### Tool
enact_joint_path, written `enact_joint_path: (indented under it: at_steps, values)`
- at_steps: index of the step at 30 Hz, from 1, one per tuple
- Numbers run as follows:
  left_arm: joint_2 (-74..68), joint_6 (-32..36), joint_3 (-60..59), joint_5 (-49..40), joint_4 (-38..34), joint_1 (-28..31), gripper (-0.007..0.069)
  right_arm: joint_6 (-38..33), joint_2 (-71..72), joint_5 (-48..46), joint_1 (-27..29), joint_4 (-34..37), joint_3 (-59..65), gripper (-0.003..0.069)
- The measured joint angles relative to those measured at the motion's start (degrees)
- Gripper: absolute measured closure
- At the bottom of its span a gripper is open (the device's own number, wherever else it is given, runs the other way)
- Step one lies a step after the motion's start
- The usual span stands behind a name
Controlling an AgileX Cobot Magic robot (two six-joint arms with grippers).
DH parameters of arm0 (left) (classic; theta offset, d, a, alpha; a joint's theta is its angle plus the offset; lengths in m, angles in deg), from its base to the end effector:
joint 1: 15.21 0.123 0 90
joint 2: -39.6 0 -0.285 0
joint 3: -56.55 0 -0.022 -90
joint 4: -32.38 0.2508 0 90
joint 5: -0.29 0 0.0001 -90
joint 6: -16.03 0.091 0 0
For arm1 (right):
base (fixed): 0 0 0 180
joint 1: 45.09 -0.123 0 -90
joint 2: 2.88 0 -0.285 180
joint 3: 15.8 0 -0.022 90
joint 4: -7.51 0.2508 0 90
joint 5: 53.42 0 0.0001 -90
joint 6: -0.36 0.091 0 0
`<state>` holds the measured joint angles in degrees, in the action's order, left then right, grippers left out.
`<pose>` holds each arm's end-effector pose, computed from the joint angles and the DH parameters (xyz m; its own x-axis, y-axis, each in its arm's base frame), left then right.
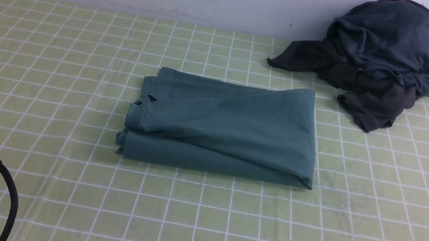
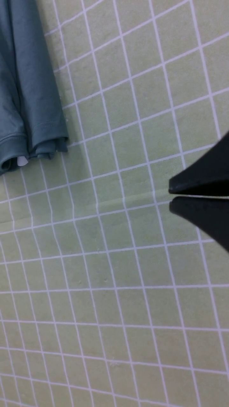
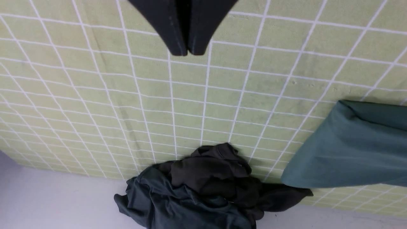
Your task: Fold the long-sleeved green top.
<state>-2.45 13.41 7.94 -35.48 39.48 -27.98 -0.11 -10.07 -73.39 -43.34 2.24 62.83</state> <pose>0.1112 -0.0185 0.2793 -0.5664 0.1846 -0.8032 0.1950 0.9769 0.0870 0.0532 -0.0045 0.1742 -0.2752 -0.0861 -0.9575 0.0348 0.9944 -0.0995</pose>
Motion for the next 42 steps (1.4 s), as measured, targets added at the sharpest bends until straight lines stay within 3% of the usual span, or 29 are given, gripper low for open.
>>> enact_joint_path:
  at_steps: [21, 32, 42]
  values:
    - [2.0, 0.0, -0.9, 0.1, 0.4, -0.9, 0.0627, -1.5, 0.0, -0.2, 0.0, 0.0, 0.0, 0.0673]
    - [32.3, 0.0, -20.0, 2.5, 3.3, -1.1, 0.0627, -1.6, 0.0, -0.3, 0.0, 0.0, 0.0, 0.0673]
    - [34.9, -4.4, -29.8, 13.5, 7.9, -0.8, 0.0627, -1.6, 0.0, -0.4, 0.0, 0.0, -0.1, 0.0673]
